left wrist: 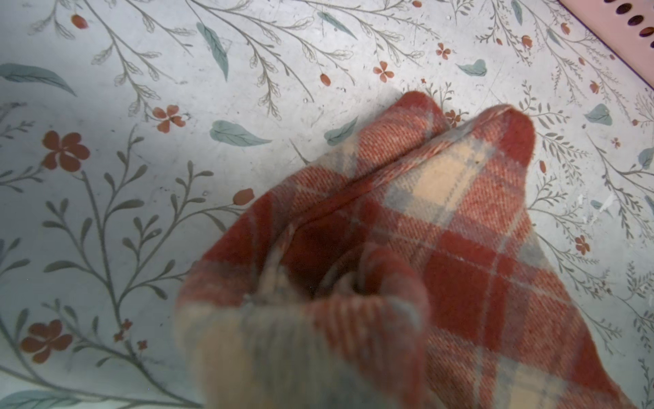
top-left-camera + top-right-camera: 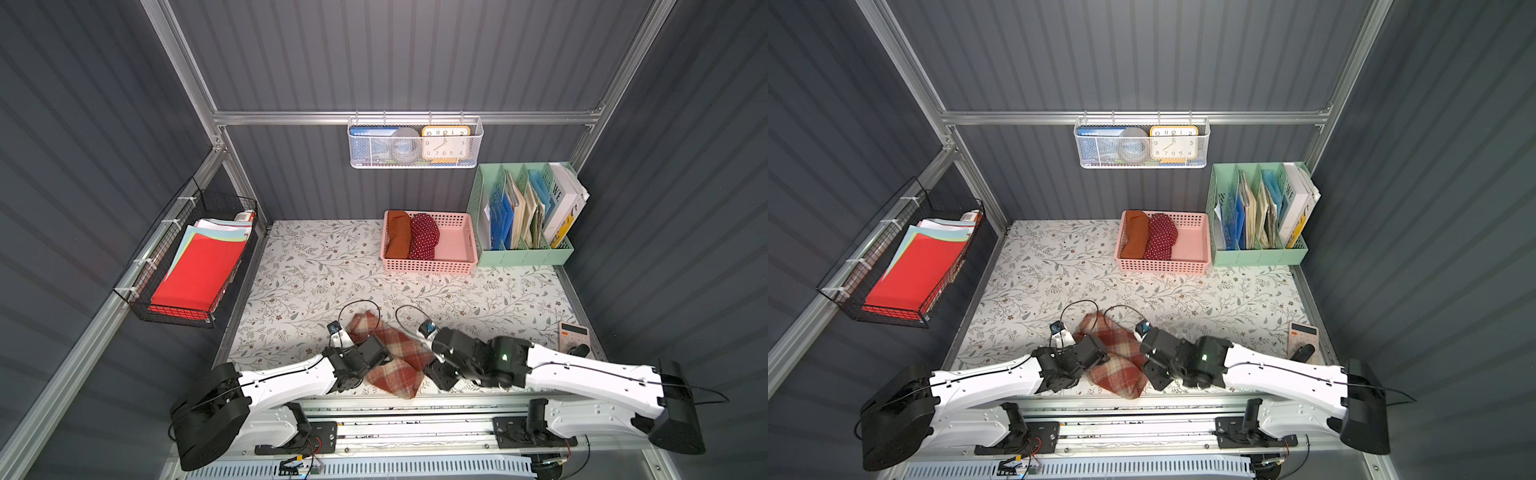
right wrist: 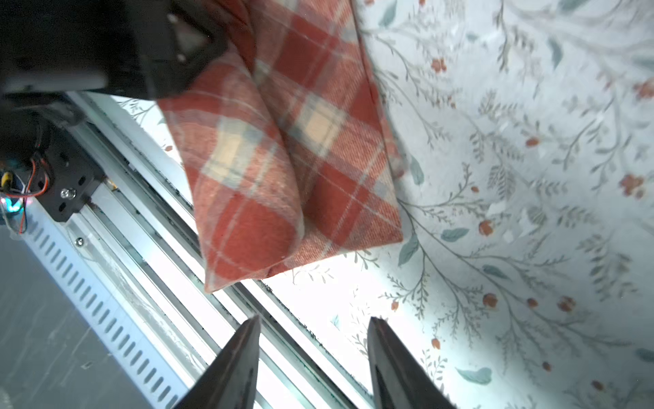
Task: Roll up the skirts
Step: Roll the skirt at the center of the board.
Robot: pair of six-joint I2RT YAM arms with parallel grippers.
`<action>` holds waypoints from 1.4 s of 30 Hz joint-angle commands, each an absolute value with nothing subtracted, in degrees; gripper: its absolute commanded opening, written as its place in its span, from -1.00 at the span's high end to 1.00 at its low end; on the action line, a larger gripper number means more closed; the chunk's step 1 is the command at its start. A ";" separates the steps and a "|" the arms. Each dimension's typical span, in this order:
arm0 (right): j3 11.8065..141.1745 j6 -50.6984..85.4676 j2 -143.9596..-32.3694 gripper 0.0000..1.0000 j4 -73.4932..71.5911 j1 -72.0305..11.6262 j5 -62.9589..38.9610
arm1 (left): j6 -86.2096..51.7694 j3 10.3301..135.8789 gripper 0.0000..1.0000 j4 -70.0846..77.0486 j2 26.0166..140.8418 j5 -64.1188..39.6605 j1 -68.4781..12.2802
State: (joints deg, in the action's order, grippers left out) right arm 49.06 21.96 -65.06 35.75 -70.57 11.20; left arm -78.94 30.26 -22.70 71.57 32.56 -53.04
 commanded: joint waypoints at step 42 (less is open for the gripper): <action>78.57 24.37 -124.61 -0.84 49.14 -87.18 60.69 | -72.75 36.12 1.00 -18.41 76.69 19.45 -50.89</action>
